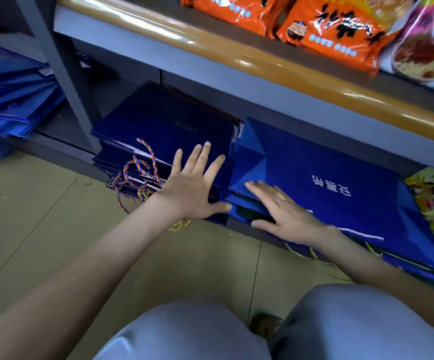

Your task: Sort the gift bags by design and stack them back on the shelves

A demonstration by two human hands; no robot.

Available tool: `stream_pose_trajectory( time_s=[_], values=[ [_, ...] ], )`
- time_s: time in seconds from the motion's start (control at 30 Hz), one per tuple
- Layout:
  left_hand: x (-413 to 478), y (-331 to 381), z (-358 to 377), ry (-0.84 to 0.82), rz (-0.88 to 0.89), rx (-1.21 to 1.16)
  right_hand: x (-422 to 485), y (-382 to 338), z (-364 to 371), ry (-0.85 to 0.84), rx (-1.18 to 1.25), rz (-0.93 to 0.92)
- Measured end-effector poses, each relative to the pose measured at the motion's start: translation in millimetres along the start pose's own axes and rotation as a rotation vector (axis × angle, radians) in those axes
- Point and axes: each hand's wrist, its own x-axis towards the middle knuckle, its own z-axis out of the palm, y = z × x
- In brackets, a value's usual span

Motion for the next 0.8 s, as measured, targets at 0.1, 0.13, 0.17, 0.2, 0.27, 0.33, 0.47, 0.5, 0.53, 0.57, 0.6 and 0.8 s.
stream_pose_trajectory(
  time_s=[0.1, 0.13, 0.17, 0.2, 0.27, 0.33, 0.47, 0.5, 0.53, 0.57, 0.6, 0.8],
  values=[
    [13.8, 23.4, -0.8, 0.13, 0.128, -0.007, -26.0, 26.5, -10.5, 0.131, 0.107, 0.186],
    [20.4, 30.8, 1.0, 0.128, 0.177, 0.009, -34.3, 36.0, -12.2, 0.127, 0.1, 0.23],
    [27.0, 38.3, 2.6, 0.127, 0.231, 0.032, -42.7, 45.5, -12.7, 0.104, 0.08, 0.264],
    [32.5, 46.7, 4.1, 0.131, 0.292, 0.06, -51.1, 54.4, -12.3, 0.074, 0.054, 0.296],
    [42.8, 64.3, 7.3, 0.139, 0.394, 0.127, -65.2, 67.2, -12.0, 0.026, 0.041, 0.382],
    [53.6, 80.5, 12.0, 0.116, 0.456, 0.209, -75.4, 73.7, -12.0, 0.03, 0.02, 0.451],
    [73.9, 97.4, 25.5, 0.127, 0.503, 0.277, -91.6, 75.6, -9.5, 0.123, -0.075, 0.444],
    [77.1, 98.3, 27.8, 0.128, 0.508, 0.296, -95.2, 75.5, -8.3, 0.166, -0.099, 0.426],
    [79.2, 97.6, 30.5, 0.114, 0.502, 0.313, -98.2, 75.0, -7.8, 0.216, -0.108, 0.412],
    [80.8, 96.4, 32.3, 0.128, 0.5, 0.321, -100.5, 74.8, -8.3, 0.267, -0.095, 0.409],
    [81.6, 95.1, 32.2, 0.181, 0.502, 0.329, -102.9, 74.3, -10.2, 0.307, -0.062, 0.417],
    [74.6, 88.5, -6.2, 0.44, 0.521, 0.311, -113.6, 81.7, -18.8, 0.534, -0.013, 0.335]
  ],
)
